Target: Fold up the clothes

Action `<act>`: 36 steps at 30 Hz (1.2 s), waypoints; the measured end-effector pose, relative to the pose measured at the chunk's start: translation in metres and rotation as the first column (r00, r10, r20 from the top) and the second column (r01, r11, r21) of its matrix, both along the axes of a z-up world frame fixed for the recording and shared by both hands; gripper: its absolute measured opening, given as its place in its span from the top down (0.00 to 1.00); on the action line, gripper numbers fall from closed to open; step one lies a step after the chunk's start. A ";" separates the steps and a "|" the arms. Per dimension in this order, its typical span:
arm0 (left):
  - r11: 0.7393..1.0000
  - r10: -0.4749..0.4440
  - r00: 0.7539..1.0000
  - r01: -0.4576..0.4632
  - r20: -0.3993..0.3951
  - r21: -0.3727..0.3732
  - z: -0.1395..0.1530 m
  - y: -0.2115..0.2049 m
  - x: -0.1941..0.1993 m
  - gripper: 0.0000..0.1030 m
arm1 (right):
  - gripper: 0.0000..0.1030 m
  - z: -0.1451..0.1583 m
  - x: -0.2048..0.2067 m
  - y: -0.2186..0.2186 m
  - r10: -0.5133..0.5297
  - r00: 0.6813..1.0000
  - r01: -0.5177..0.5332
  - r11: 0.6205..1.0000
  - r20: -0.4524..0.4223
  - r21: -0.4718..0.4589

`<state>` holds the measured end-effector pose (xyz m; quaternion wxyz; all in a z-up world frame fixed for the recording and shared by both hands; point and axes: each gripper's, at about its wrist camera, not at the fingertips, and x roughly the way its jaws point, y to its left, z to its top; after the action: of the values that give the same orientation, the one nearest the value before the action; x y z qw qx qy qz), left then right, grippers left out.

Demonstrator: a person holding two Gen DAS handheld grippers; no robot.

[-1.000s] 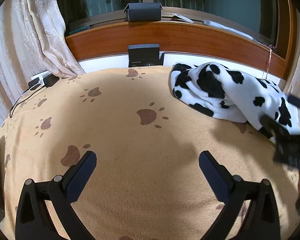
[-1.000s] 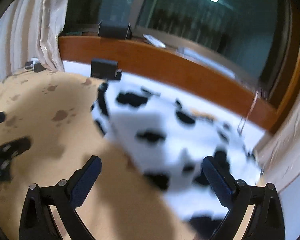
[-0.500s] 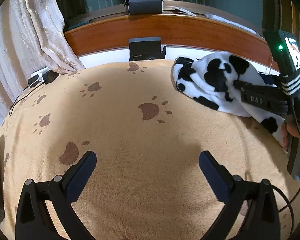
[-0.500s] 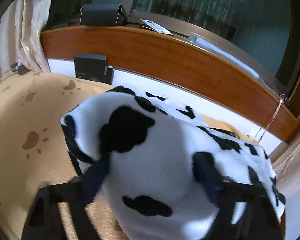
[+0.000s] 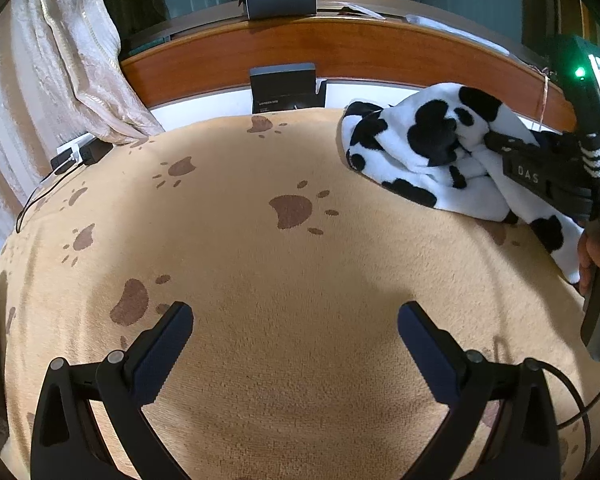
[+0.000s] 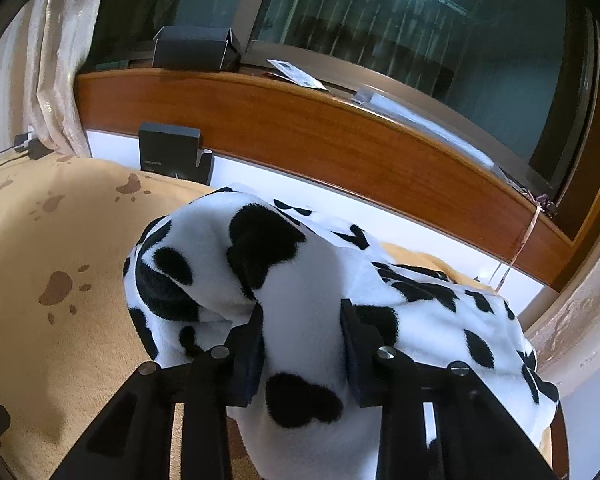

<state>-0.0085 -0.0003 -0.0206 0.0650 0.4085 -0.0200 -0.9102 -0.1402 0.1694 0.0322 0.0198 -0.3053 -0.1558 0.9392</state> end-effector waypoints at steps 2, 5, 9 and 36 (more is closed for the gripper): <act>1.000 0.001 1.000 -0.001 0.002 0.001 -0.001 0.000 0.000 0.00 | 0.74 0.002 0.002 -0.001 -0.002 1.000 0.002 1.000 -0.019 0.016; 1.000 0.000 1.000 0.000 0.003 0.002 -0.002 0.001 -0.001 0.00 | 0.78 0.004 0.007 -0.002 -0.004 0.999 0.005 1.000 -0.044 0.031; 1.000 -0.002 1.000 0.002 0.005 0.004 -0.004 0.002 -0.002 0.00 | 0.80 0.007 0.011 0.001 -0.006 0.998 0.007 1.000 -0.056 0.018; 0.997 0.036 0.999 -0.036 -0.002 0.065 0.002 -0.006 0.002 0.00 | 0.19 0.082 0.107 0.065 0.066 0.977 -0.117 0.961 -0.203 -0.251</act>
<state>-0.0067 -0.0066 -0.0189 0.0680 0.4092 0.0172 -0.9097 -0.0329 0.2347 0.1138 -0.0492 -0.2054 -0.0420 0.9765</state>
